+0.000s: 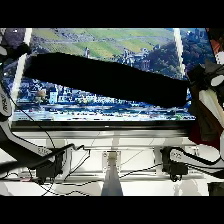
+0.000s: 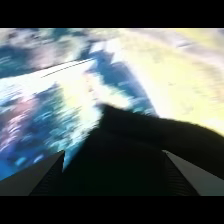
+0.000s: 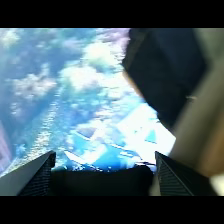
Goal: Fold the clothes and pants, and hang the long-sleeved shirts on hangers.
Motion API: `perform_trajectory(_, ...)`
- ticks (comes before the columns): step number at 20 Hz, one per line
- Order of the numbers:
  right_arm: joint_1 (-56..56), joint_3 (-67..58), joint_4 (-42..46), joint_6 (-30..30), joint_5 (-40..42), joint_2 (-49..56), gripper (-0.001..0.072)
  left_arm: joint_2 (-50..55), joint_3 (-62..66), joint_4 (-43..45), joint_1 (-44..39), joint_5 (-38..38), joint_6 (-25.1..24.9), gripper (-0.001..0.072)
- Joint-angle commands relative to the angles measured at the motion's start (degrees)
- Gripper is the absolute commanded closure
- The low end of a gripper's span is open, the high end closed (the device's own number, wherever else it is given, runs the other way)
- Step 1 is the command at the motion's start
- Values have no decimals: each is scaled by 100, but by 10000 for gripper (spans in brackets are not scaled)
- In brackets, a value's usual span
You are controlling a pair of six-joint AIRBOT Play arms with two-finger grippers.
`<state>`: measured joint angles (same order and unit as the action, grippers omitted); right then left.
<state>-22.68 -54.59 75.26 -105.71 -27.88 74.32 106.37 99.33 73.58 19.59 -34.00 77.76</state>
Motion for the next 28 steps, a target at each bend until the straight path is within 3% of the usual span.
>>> perform_trajectory(1, 59, -168, -149, 39, 7, 236, 20, -72, 170, -7, -46, 13, 72, -13)
perform_trajectory(4, 57, -179, -149, 245, -339, 227, 20, -439, 168, 17, 240, -828, 236, -8)
perform_trajectory(7, 59, -210, -155, 970, -807, 227, 20, -621, 166, 275, 758, -2264, 988, 62)
perform_trajectory(9, 59, -210, -157, 1440, -1067, 227, 20, -608, 37, 208, 1095, -3206, 1104, 74)
perform_trajectory(11, 107, -210, -188, 2048, -1189, 227, 21, -605, -321, -142, 1279, -3515, 1104, 74)
perform_trajectory(13, 306, -249, -219, 2839, -1419, 225, 21, -590, -765, -688, 1349, -3305, 1104, 73)
perform_trajectory(15, 610, -365, -219, 3213, -1589, 225, 21, -518, -1134, -1113, 1349, -2763, 1099, 69)
perform_trajectory(17, 955, -551, -216, 3320, -1598, 225, 21, -332, -1290, -1685, 1344, -2159, 1097, 69)
perform_trajectory(21, 1543, -1005, -192, 3318, -1425, 227, 21, 247, -1294, -2634, 1318, -1676, 1060, 69)
perform_trajectory(25, 1921, -1539, -197, 3309, -1386, 227, 21, 514, -1292, -2909, 1176, -669, 111, 72)
perform_trajectory(28, 2164, -1799, -197, 3126, -970, 227, 27, 568, -1294, -2903, 1034, -101, -111, 290)
